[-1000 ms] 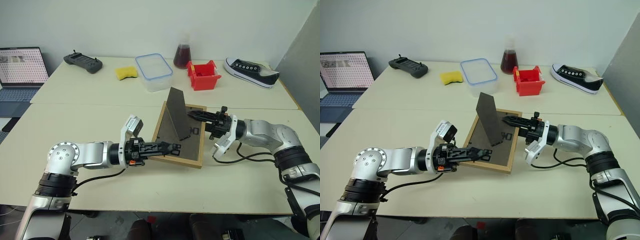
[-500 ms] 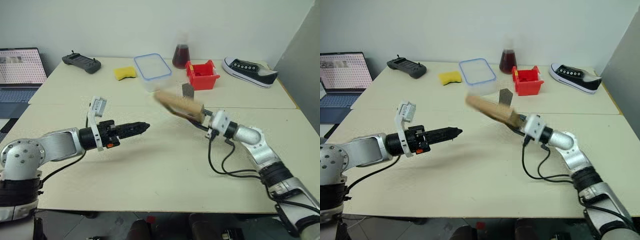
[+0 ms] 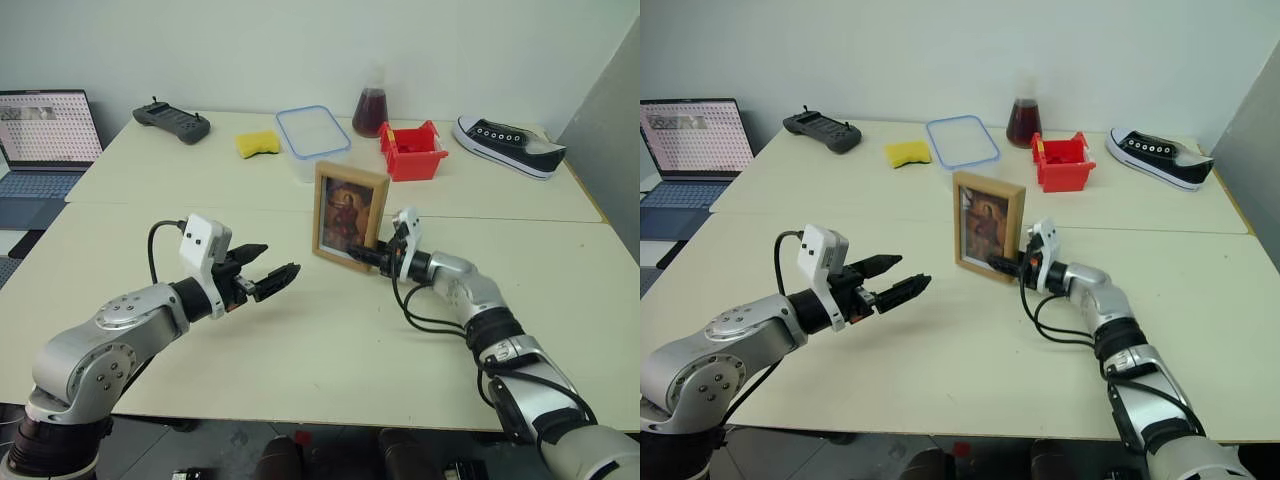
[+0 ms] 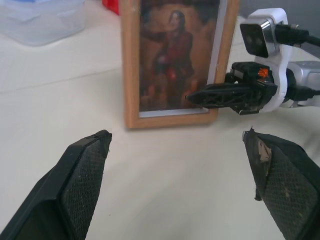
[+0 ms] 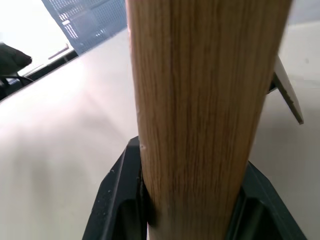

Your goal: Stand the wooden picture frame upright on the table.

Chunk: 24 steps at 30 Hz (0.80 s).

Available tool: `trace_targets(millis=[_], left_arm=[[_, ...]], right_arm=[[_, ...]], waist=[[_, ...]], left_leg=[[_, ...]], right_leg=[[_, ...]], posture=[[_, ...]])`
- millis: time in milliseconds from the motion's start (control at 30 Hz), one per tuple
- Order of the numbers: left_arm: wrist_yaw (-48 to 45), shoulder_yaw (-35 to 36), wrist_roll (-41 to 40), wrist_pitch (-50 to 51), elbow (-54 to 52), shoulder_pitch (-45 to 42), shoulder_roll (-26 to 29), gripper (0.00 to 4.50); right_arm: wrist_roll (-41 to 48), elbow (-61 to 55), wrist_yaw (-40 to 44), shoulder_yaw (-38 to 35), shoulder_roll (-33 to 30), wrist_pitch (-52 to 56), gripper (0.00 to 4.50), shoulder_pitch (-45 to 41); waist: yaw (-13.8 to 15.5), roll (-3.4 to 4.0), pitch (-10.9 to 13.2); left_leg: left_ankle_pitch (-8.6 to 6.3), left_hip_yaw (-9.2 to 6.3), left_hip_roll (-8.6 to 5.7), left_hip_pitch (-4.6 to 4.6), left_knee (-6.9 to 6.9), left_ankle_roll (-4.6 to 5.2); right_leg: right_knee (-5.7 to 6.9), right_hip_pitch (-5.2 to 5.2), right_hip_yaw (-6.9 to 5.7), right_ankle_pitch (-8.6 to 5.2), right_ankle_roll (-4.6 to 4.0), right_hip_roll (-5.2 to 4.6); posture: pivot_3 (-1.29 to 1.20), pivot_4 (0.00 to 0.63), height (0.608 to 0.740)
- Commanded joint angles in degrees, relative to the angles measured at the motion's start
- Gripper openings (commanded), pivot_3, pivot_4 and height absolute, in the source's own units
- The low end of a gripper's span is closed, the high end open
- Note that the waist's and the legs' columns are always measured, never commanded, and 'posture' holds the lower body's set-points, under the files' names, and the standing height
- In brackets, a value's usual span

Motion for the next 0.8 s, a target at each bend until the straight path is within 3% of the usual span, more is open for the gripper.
trace_targets(millis=[33,100,300,500,633,800], left_arm=[[-2.18,1.93,1.57,-1.44,-0.30,-0.31,-0.60,4.50],[-3.24,1.80,2.46,-1.46,0.73,-0.47,-0.79,4.50],[-7.45,1.43,4.97,-1.48,5.27,-3.67,-0.48,4.50],[-11.67,0.16,9.84,-2.46,10.15,-7.13,0.83,4.50],[-15.66,-0.82,14.43,-4.80,15.77,-10.82,2.14,4.50],[-22.30,-2.74,17.97,-6.57,22.47,-16.85,3.61,4.50]], right_arm=[[-2.18,-3.18,1.87,-1.03,0.36,-2.50,1.32,1.81],[-2.67,-4.51,1.92,-1.32,0.68,-2.42,1.32,2.93],[-2.47,-12.63,1.89,-3.18,-1.36,1.46,2.97,7.15],[-3.23,-27.33,1.69,-5.82,-12.04,5.54,4.37,15.99],[-1.16,-42.27,0.07,-10.06,-20.54,13.05,4.48,21.86],[7.83,-58.41,-3.94,-14.71,-23.72,26.47,4.48,23.36]], waist=[[-0.05,0.00,0.00],[-0.05,0.00,0.00],[0.12,0.00,0.00],[0.71,0.00,0.00],[0.71,0.05,0.04],[0.06,0.05,0.03]], left_leg=[[0.00,0.00,0.00,0.01,0.00,0.00],[0.00,-0.02,0.00,0.03,0.01,0.00],[0.00,-0.06,0.00,0.02,0.00,0.00],[0.00,-0.06,-0.03,-0.02,0.01,0.01],[-0.01,-0.07,-0.01,-0.01,0.00,0.02],[-0.01,-0.07,0.05,0.07,-0.02,0.03]], right_leg=[[0.02,0.00,0.00,0.00,0.00,0.00],[0.04,0.03,-0.02,0.00,0.00,0.00],[0.03,0.03,-0.07,0.00,0.00,0.01],[-0.04,0.05,-0.08,0.00,0.01,-0.01],[0.00,0.03,-0.06,0.00,0.00,0.05],[0.03,0.04,0.00,0.00,0.00,0.18]], posture=[[0.00,0.150,0.740],[0.00,0.150,0.740],[0.00,0.150,0.740],[0.00,0.150,0.740],[0.00,0.150,0.740],[0.00,0.150,0.740]])
